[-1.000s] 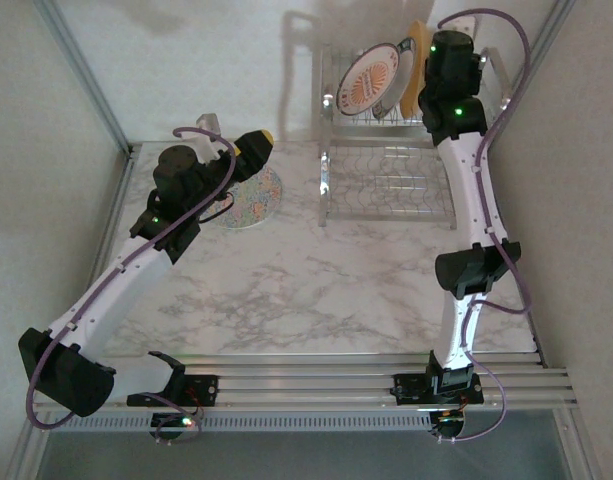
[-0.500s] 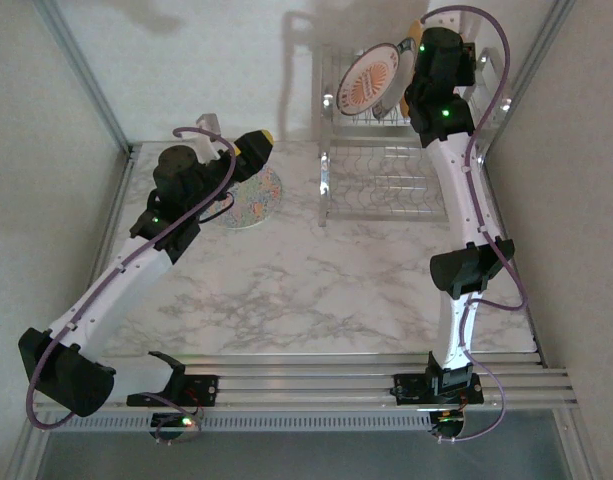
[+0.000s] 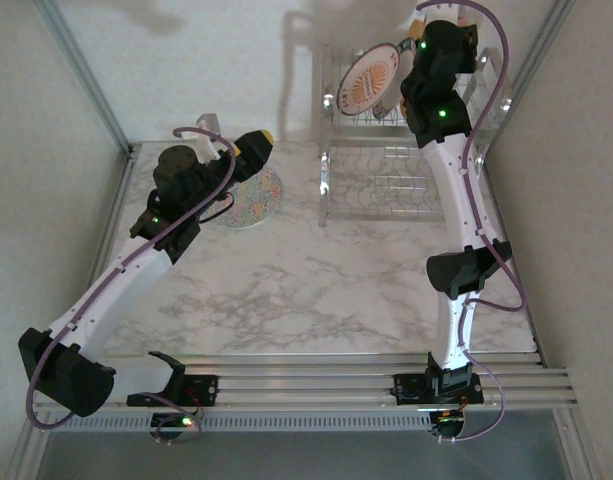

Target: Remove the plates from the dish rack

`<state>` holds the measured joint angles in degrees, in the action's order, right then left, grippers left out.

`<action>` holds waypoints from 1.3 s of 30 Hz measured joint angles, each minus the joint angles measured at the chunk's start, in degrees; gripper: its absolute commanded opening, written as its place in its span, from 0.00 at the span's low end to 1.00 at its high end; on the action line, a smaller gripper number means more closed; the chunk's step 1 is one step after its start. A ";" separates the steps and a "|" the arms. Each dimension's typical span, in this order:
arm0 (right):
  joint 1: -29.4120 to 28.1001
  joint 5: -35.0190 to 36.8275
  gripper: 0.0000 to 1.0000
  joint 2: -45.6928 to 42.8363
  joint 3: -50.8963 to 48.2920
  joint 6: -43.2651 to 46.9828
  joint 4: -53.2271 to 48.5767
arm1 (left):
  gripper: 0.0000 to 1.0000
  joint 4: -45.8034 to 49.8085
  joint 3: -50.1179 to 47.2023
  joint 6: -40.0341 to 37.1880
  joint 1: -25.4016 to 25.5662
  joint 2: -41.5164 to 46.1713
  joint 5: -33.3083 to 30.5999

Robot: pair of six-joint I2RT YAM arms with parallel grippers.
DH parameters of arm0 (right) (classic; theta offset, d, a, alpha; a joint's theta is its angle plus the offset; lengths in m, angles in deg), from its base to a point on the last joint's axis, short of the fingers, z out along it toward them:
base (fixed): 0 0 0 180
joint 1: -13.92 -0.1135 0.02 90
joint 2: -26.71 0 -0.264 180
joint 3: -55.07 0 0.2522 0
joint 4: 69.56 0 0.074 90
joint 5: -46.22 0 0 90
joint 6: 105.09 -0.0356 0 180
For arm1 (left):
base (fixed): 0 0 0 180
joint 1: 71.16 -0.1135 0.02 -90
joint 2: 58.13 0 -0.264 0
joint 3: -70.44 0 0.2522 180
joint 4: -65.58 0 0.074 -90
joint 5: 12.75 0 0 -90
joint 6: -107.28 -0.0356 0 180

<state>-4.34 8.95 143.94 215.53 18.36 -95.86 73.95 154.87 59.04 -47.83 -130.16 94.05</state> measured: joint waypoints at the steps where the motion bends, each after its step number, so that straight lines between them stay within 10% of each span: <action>1: -0.07 0.07 0.00 0.00 0.02 0.70 0.74 | 0.89 0.00 0.00 0.00 0.00 0.00 0.02; 23: 1.14 2.80 0.00 -9.49 -8.81 11.02 13.60 | 0.89 -1.07 0.94 0.44 0.28 -0.28 3.04; 39: 1.20 -6.32 0.00 -46.56 -35.74 -37.35 -15.47 | 0.85 -3.10 14.40 -3.52 8.41 -11.93 11.85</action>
<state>-3.13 2.63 97.38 179.79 -18.99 -111.33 70.85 169.28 55.52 -39.42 -142.09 105.90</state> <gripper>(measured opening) 0.108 0.864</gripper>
